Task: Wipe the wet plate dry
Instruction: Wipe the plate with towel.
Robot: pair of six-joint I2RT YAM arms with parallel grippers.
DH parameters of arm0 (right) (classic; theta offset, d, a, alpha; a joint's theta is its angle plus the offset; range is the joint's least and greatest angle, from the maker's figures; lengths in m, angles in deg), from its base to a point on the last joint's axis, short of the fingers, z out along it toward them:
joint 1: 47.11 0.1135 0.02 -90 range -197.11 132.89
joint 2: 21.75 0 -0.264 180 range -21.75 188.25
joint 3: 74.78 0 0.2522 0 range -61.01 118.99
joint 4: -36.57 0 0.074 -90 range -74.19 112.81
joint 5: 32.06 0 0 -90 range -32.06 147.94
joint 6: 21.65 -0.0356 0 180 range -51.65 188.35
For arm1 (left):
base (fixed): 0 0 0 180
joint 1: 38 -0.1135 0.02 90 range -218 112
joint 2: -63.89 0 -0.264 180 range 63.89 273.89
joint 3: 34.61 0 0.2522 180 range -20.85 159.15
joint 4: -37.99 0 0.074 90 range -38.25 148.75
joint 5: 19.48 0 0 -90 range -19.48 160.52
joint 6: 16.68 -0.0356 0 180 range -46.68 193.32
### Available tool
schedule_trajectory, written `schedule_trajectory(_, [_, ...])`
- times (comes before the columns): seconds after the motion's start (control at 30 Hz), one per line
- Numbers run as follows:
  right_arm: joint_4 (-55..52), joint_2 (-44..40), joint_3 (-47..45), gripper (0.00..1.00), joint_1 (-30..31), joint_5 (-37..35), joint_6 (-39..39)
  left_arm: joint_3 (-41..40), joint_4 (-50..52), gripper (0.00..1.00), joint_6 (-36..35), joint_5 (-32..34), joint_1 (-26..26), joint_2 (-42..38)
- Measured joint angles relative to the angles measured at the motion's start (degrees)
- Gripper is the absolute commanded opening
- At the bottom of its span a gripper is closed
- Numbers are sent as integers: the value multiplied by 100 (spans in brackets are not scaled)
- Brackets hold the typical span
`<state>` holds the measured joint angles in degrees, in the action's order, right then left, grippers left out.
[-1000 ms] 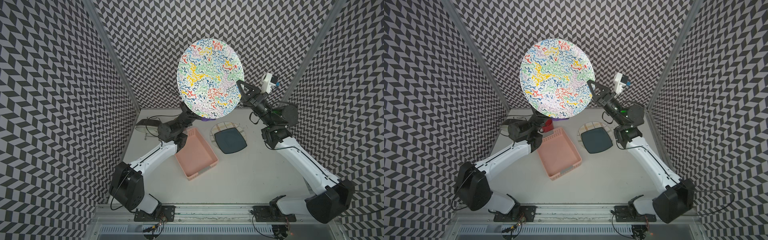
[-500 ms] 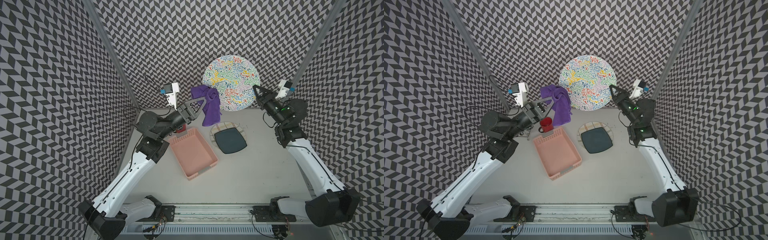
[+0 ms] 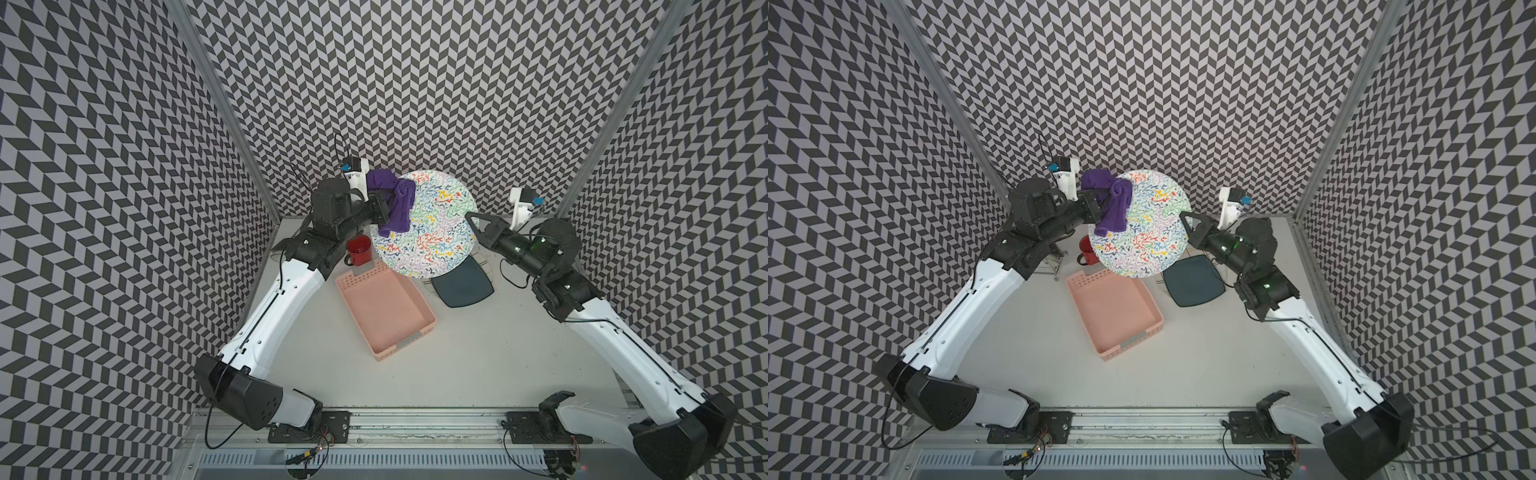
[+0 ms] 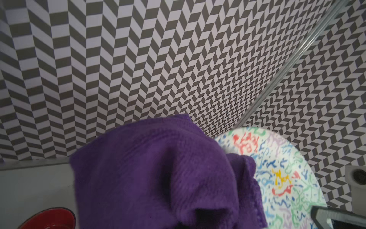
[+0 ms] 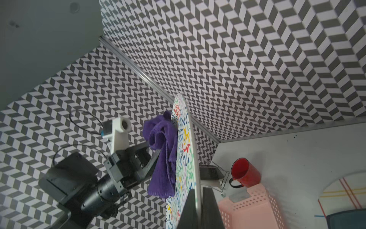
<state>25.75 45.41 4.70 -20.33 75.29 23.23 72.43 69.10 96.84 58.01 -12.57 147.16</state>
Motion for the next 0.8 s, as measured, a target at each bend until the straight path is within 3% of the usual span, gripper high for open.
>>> schedule_trajectory(0.2, [-151,85,293,0,-42,-7,-42,66,46,0,-640,-420,1189,192])
schedule_trajectory(0.3, [-55,236,518,0,-455,-2,-234,-339,-17,0,-721,-492,1314,2])
schedule_trajectory(0.4, [79,245,518,0,-754,-15,-385,-688,66,0,-601,-575,1001,-229])
schedule_trajectory(0.6, [118,192,299,0,-494,-107,-411,-1425,-540,0,507,-1250,-555,-643])
schedule_trajectory(0.7, [166,9,-144,0,-601,-192,-693,-1440,-662,0,765,-1296,-387,-621])
schedule_trajectory(0.8, [343,-319,-717,0,-1097,-59,-1156,-1729,-981,0,1064,-1458,-273,-697])
